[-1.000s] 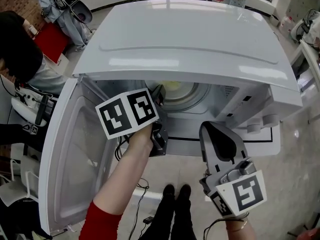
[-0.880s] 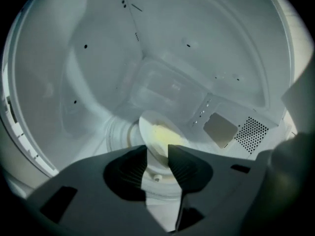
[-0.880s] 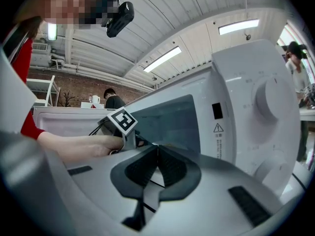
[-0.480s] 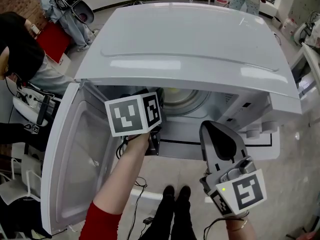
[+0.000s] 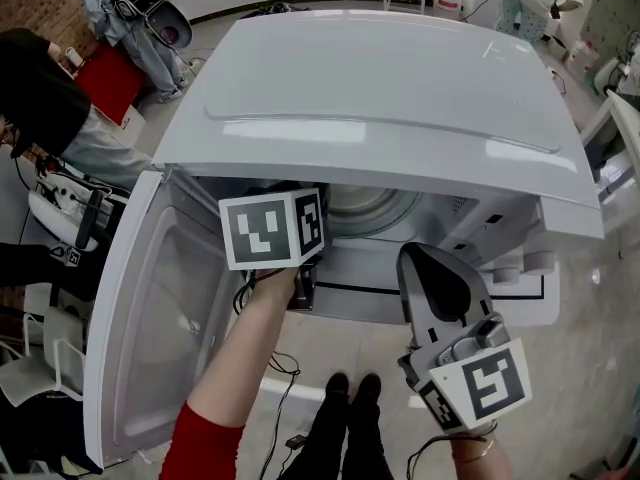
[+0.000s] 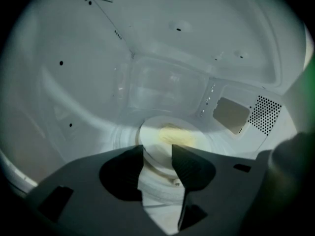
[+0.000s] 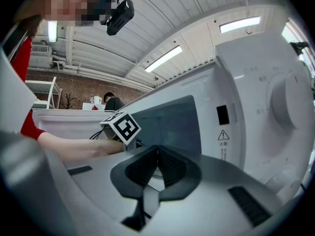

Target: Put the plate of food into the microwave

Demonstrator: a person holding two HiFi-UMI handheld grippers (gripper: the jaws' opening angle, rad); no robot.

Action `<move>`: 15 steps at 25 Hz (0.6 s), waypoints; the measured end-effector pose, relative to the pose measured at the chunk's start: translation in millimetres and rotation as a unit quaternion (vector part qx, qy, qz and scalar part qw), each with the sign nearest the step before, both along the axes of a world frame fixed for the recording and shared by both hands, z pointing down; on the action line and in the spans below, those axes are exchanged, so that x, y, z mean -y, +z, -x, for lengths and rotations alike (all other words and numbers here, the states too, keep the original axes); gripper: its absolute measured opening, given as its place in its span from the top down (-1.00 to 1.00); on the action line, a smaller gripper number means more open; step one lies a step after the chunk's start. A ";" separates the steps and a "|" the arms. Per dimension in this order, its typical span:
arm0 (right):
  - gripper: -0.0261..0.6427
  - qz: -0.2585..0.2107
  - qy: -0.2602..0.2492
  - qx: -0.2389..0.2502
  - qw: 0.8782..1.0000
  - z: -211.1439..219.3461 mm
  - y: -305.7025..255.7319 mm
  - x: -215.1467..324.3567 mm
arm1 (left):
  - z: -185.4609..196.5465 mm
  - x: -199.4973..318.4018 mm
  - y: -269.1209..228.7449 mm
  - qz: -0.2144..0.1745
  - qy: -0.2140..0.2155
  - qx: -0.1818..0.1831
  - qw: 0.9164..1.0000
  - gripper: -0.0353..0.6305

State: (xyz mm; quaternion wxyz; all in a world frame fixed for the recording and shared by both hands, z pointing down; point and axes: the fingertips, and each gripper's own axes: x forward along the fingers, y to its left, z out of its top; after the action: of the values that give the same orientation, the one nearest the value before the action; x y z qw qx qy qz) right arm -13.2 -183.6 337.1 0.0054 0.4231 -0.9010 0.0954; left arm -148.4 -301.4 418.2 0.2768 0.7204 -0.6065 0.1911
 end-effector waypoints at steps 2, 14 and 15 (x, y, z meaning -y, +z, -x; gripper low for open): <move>0.88 -0.010 0.001 0.001 1.000 -0.4 -3.0 1.8 | 0.1 0.7 -1.2 -0.005 -0.003 -0.004 1.000 0.36; 0.88 -0.032 -0.010 0.008 0.999 4.1 -6.7 -7.9 | -23.2 -60.2 -65.3 -0.235 0.059 -0.168 0.956 0.87; 0.88 -0.037 -0.011 0.016 0.999 4.5 -11.2 -9.9 | -25.7 -67.0 -67.6 -0.240 0.068 -0.180 0.952 0.87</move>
State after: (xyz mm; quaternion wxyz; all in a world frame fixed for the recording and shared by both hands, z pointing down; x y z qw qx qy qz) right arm -17.7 -173.7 325.9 -0.0235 0.4113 -0.9086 0.0688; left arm -122.6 -234.4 350.5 0.1870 0.8274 -0.5243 -0.0743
